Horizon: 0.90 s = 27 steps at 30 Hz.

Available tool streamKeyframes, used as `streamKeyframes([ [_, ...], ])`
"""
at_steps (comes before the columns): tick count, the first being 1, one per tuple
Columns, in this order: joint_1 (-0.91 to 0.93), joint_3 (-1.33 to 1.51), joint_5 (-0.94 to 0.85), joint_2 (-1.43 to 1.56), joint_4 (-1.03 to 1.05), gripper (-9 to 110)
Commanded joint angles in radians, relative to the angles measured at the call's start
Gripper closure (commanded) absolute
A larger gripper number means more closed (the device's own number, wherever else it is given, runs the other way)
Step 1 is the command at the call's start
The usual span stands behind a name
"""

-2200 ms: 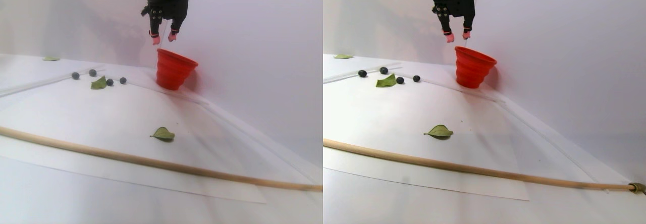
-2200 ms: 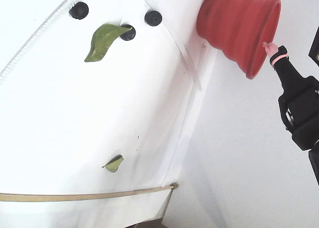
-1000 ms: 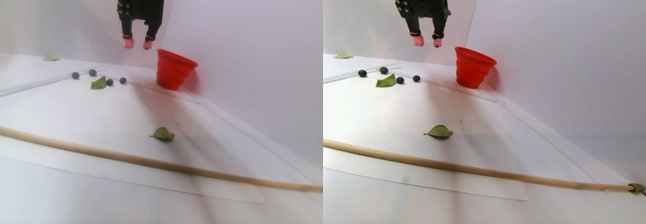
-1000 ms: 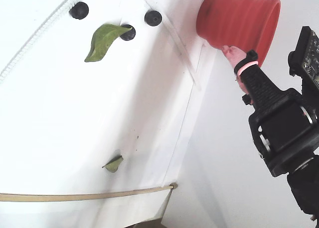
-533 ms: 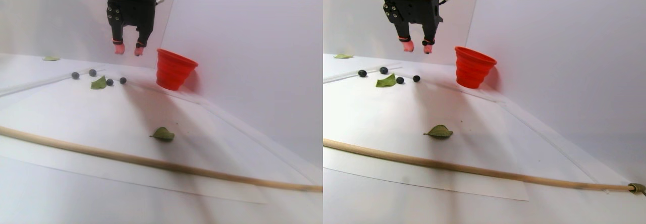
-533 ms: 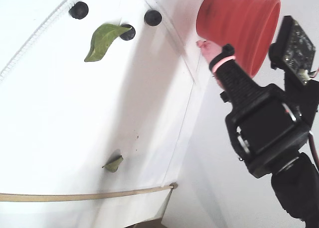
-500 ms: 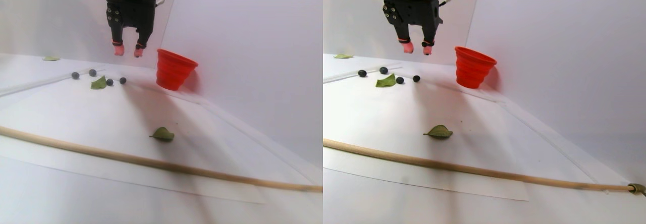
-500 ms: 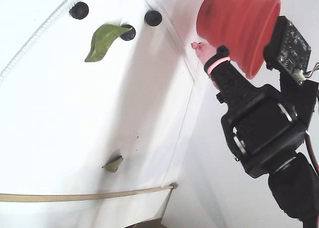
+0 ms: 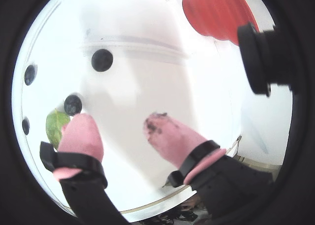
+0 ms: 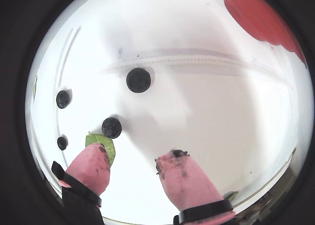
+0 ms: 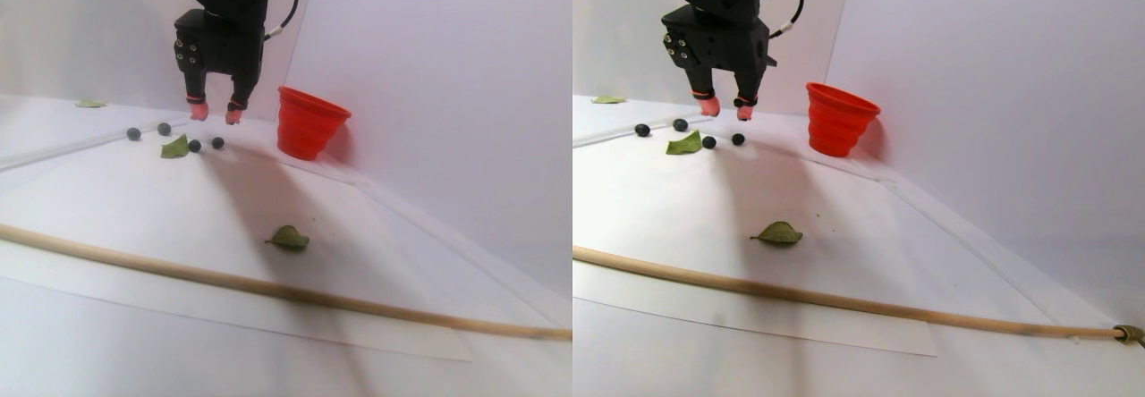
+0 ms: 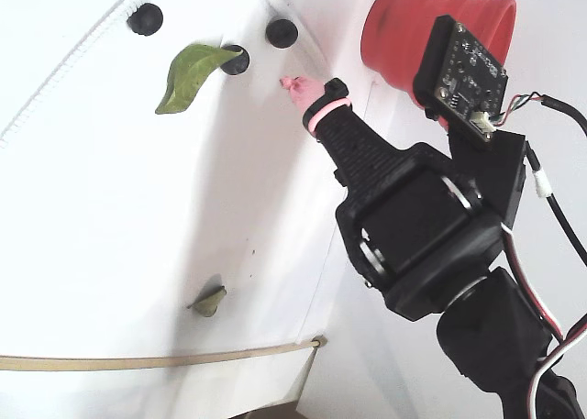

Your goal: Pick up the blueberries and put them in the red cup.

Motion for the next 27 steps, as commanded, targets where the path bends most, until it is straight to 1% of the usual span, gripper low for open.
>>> streamKeyframes([
  [1, 0.003, -0.029, 0.008, 0.011, -0.034, 82],
  [27, -0.048, -0.107, 0.077, -0.146, -0.153, 82],
])
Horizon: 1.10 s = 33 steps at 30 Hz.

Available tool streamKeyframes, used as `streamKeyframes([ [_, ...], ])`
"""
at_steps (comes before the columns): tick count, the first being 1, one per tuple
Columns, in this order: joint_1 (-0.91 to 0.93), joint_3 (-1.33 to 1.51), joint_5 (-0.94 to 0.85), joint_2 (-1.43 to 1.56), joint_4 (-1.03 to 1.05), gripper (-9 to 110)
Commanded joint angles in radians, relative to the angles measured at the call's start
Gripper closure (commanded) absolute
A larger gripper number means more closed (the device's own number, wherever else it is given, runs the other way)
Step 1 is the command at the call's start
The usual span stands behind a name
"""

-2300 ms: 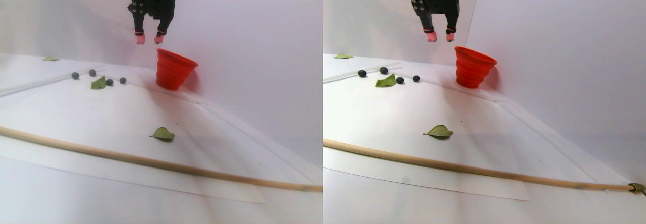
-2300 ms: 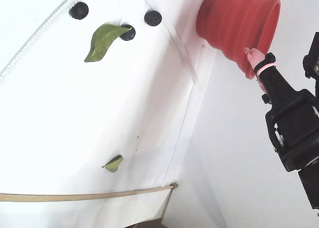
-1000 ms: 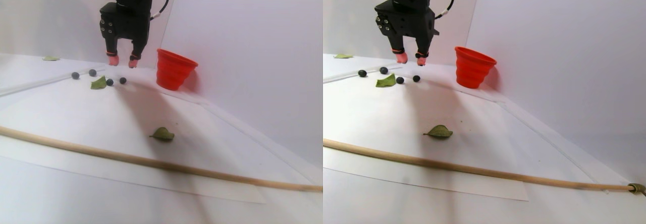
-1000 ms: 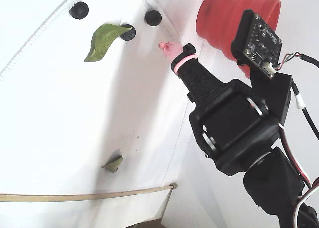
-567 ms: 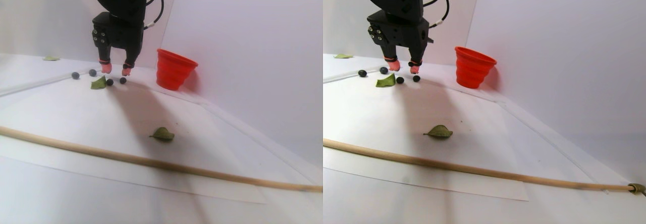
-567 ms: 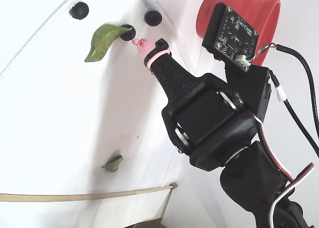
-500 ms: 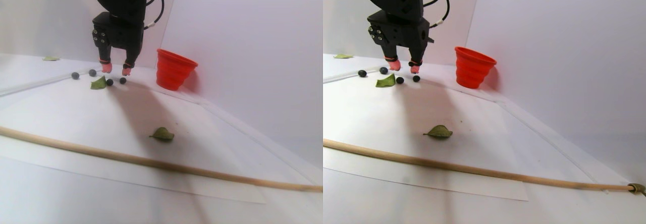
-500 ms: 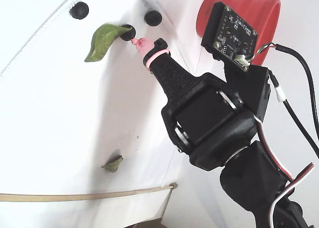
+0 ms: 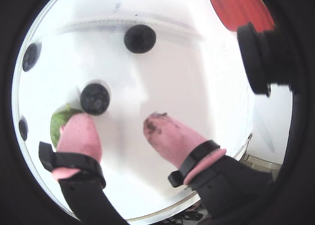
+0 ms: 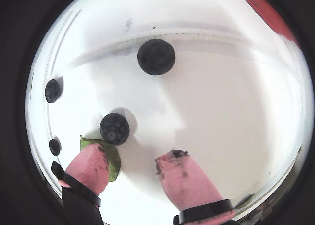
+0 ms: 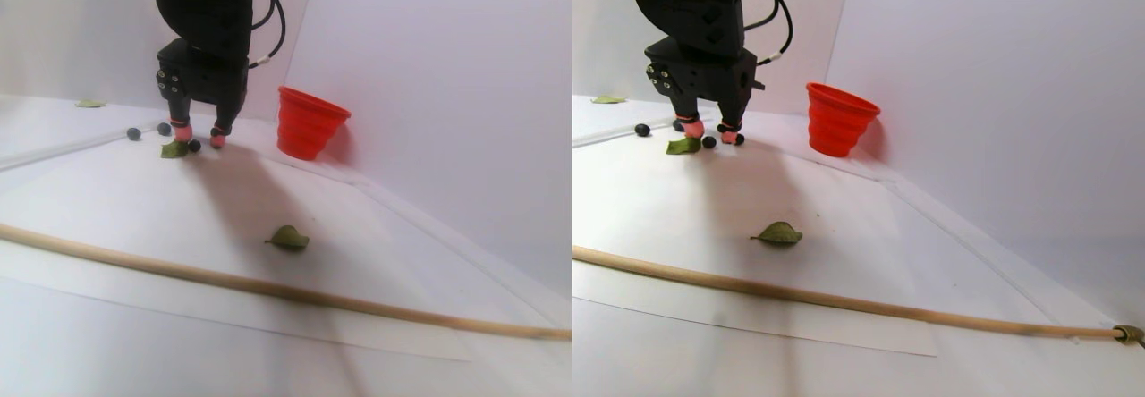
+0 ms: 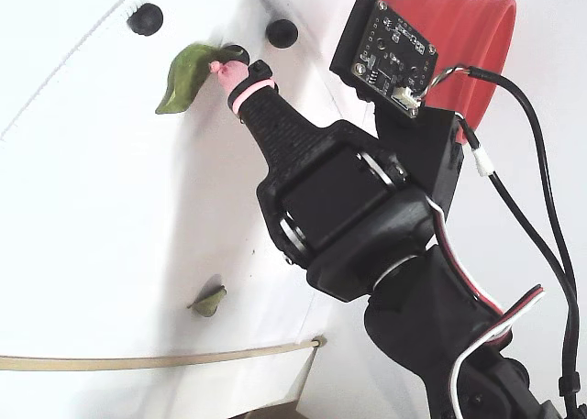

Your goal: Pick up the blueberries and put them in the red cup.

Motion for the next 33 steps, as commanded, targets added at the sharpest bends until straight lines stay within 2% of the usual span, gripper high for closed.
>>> streamKeyframes([
  [1, 0.002, -0.074, 0.021, 0.015, -0.032, 82],
  [33, -0.012, -0.129, 0.075, -0.101, -0.117, 85],
])
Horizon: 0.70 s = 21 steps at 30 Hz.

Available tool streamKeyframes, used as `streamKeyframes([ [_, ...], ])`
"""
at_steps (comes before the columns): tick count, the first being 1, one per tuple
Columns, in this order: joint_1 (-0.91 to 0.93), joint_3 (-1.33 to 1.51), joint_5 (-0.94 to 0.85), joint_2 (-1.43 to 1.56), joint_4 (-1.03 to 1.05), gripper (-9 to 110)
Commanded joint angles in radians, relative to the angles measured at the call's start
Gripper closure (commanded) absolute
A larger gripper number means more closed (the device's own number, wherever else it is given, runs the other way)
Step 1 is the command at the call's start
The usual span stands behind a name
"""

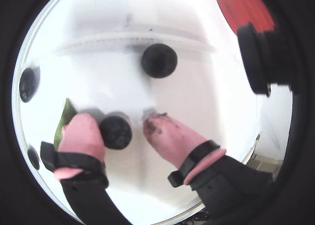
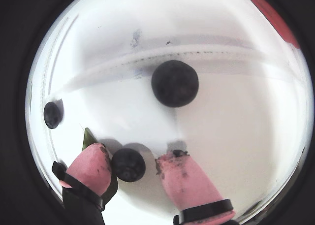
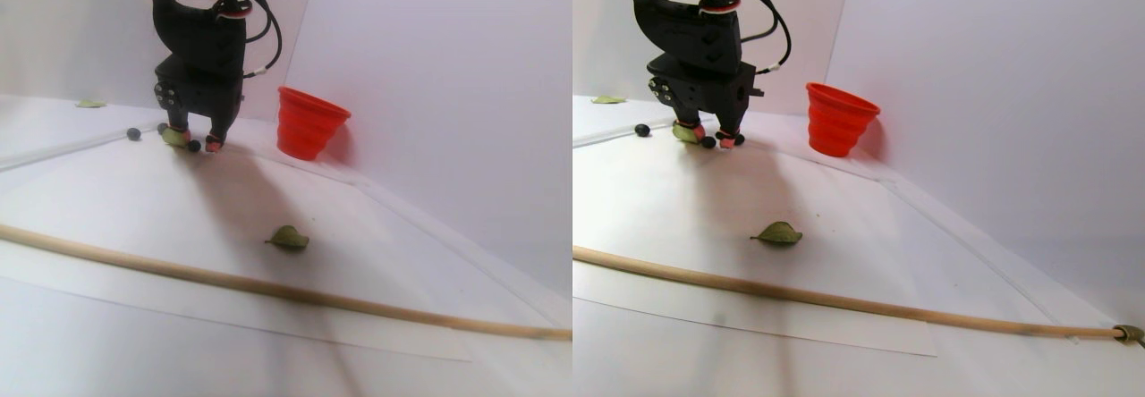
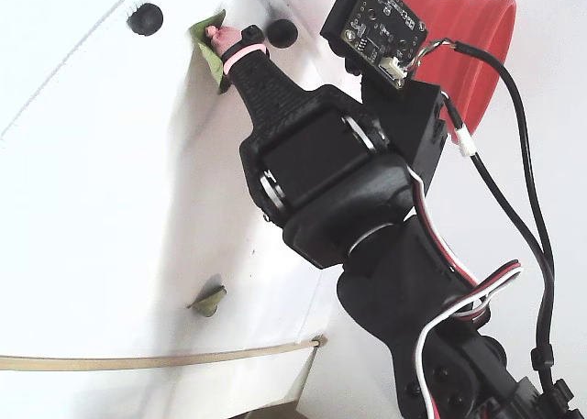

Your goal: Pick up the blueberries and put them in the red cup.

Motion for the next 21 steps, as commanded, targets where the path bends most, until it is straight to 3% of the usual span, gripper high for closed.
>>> streamKeyframes([
  [1, 0.006, -0.048, 0.014, 0.021, -0.017, 85],
  [21, 0.005, -0.011, 0.035, 0.023, -0.018, 90],
])
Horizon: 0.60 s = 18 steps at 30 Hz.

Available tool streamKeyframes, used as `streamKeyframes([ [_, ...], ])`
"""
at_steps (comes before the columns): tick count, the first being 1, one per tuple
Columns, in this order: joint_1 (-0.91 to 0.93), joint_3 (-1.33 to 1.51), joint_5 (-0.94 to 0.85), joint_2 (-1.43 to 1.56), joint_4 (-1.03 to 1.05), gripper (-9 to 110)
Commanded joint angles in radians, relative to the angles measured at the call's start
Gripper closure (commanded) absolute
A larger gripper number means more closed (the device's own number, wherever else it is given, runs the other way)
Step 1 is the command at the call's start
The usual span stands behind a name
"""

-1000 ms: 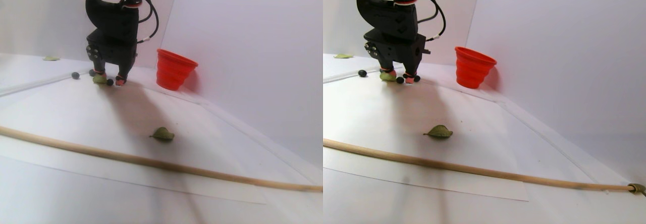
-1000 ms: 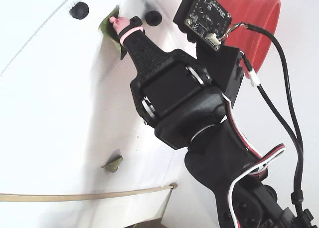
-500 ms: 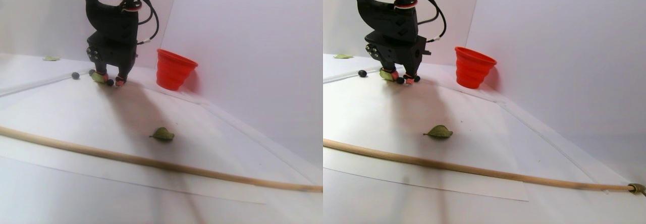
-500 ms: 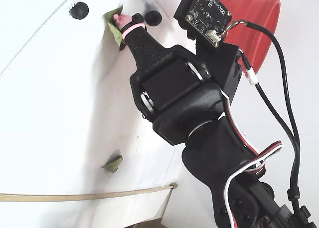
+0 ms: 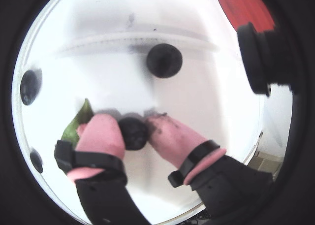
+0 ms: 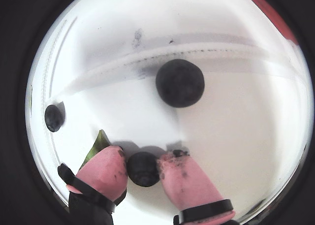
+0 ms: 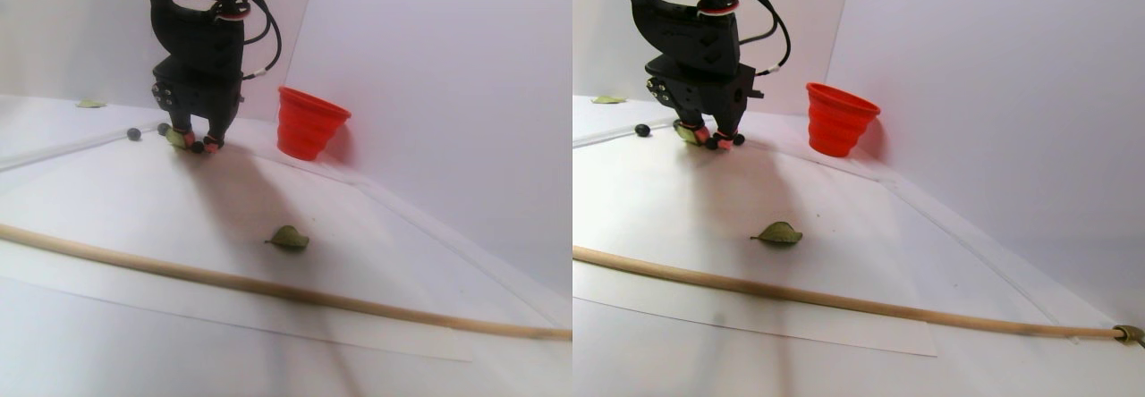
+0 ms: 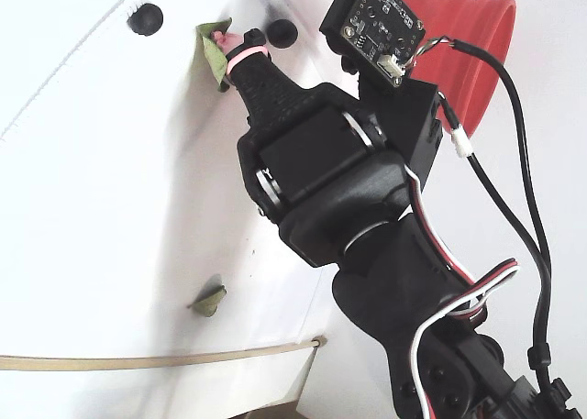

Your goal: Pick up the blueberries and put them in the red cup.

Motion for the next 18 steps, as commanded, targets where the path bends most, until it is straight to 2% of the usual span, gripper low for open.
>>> streamKeyframes([
  [1, 0.011, -0.002, -0.005, 0.040, -0.015, 90],
  [18, 0.032, 0.072, -0.084, 0.262, 0.081, 90],
])
